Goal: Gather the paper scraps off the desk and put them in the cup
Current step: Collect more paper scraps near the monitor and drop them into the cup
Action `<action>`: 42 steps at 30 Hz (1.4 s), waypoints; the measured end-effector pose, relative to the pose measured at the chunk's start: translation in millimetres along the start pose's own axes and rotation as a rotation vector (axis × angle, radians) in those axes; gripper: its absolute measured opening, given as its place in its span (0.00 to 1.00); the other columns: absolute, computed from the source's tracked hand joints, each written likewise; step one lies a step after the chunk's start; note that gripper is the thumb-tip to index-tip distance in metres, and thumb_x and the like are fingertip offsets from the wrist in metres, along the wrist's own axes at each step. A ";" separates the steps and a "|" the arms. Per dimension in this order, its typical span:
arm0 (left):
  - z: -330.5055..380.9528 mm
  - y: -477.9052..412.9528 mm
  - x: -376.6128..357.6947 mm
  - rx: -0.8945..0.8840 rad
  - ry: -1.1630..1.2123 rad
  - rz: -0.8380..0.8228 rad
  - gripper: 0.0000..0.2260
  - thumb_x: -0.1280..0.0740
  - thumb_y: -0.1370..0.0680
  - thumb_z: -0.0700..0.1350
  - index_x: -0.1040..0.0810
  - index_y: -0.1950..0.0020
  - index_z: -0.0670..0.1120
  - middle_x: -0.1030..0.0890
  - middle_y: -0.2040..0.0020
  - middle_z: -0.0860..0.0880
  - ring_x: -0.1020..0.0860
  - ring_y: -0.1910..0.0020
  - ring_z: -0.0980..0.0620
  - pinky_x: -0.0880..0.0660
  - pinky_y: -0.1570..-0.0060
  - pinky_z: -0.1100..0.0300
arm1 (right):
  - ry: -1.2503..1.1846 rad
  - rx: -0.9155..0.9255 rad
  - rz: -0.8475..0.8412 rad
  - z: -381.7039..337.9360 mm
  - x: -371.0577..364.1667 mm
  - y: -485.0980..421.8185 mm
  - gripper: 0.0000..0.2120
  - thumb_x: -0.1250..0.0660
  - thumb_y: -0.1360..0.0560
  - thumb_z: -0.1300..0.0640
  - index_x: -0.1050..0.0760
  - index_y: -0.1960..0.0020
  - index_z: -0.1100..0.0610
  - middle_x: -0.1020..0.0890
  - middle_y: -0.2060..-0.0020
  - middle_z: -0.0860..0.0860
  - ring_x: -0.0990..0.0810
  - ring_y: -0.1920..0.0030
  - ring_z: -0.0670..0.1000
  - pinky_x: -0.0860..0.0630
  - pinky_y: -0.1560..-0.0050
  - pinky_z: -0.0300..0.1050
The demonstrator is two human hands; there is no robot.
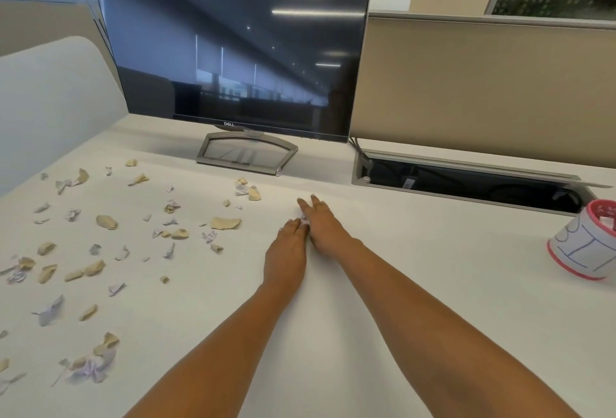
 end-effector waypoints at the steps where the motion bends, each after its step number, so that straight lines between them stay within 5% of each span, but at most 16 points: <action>1: 0.5 2.3 2.6 0.006 0.030 0.018 0.19 0.51 0.18 0.43 0.36 0.28 0.45 0.35 0.26 0.48 0.37 0.27 0.50 0.39 0.29 0.55 | 0.018 0.028 -0.019 -4.1 -2.6 -0.9 0.24 0.49 0.19 0.64 0.48 0.24 0.54 0.53 0.23 0.54 0.55 0.23 0.55 0.53 0.24 0.50; 6: -1.2 8.2 9.0 0.031 0.013 0.045 0.16 0.49 0.19 0.41 0.27 0.36 0.44 0.23 0.38 0.48 0.24 0.40 0.48 0.29 0.41 0.54 | 0.087 0.157 -0.020 -12.2 -5.6 11.6 0.20 0.49 0.20 0.65 0.39 0.28 0.62 0.41 0.26 0.58 0.45 0.25 0.57 0.48 0.26 0.47; 10: -4.9 13.0 13.6 0.058 -0.067 0.051 0.14 0.46 0.20 0.39 0.24 0.41 0.42 0.21 0.40 0.45 0.24 0.43 0.45 0.28 0.42 0.52 | 0.170 0.114 0.107 -0.8 6.2 24.5 0.14 0.48 0.21 0.66 0.28 0.41 0.63 0.25 0.40 0.57 0.30 0.38 0.56 0.34 0.41 0.44; 14: -9.7 22.9 17.8 0.095 -0.057 0.063 0.13 0.44 0.20 0.41 0.21 0.43 0.42 0.21 0.39 0.45 0.25 0.40 0.47 0.32 0.40 0.58 | 0.266 0.130 0.153 6.9 11.0 45.8 0.11 0.47 0.23 0.67 0.26 0.50 0.64 0.23 0.49 0.59 0.29 0.44 0.53 0.34 0.51 0.45; 22: 9.8 65.1 10.7 0.071 0.003 0.038 0.12 0.41 0.22 0.38 0.20 0.44 0.40 0.20 0.40 0.43 0.24 0.38 0.45 0.32 0.38 0.59 | 0.277 0.068 0.119 37.5 18.4 98.8 0.09 0.46 0.25 0.70 0.32 0.58 0.59 0.24 0.52 0.59 0.27 0.45 0.56 0.30 0.46 0.47; 27: 23.4 92.6 -7.3 0.113 0.188 0.022 0.12 0.40 0.22 0.38 0.19 0.45 0.43 0.20 0.40 0.46 0.24 0.43 0.52 0.36 0.45 0.68 | 0.224 -0.005 0.099 66.9 27.1 136.0 0.11 0.46 0.24 0.69 0.26 0.48 0.66 0.24 0.46 0.60 0.26 0.43 0.58 0.30 0.42 0.47; 32: 60.6 107.1 -29.3 0.032 0.155 0.000 0.14 0.43 0.22 0.34 0.20 0.43 0.43 0.21 0.39 0.46 0.26 0.38 0.50 0.35 0.40 0.68 | 0.119 -0.111 0.107 107.6 40.6 175.5 0.12 0.45 0.25 0.67 0.26 0.46 0.70 0.24 0.45 0.63 0.26 0.43 0.60 0.30 0.41 0.50; 35: 91.2 111.8 -41.3 -0.037 0.104 0.030 0.15 0.42 0.22 0.32 0.20 0.43 0.41 0.20 0.40 0.45 0.24 0.39 0.49 0.33 0.38 0.65 | 0.109 -0.131 0.110 137.1 51.7 196.1 0.10 0.43 0.26 0.67 0.25 0.51 0.66 0.23 0.50 0.61 0.25 0.47 0.58 0.30 0.48 0.45; 42: 166.4 113.2 -72.4 -0.132 0.118 0.043 0.15 0.42 0.24 0.30 0.20 0.43 0.39 0.19 0.42 0.44 0.22 0.42 0.50 0.35 0.45 0.72 | 0.118 -0.193 0.214 198.5 109.6 232.5 0.15 0.44 0.22 0.64 0.25 0.39 0.59 0.24 0.38 0.54 0.27 0.37 0.53 0.35 0.39 0.37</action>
Point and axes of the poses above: each hand's wrist, its own y-axis away from the middle knuckle, its own x-axis out of the back of the hand, z = x × y, the point moved 10 cm from there along -y, towards the middle knuckle
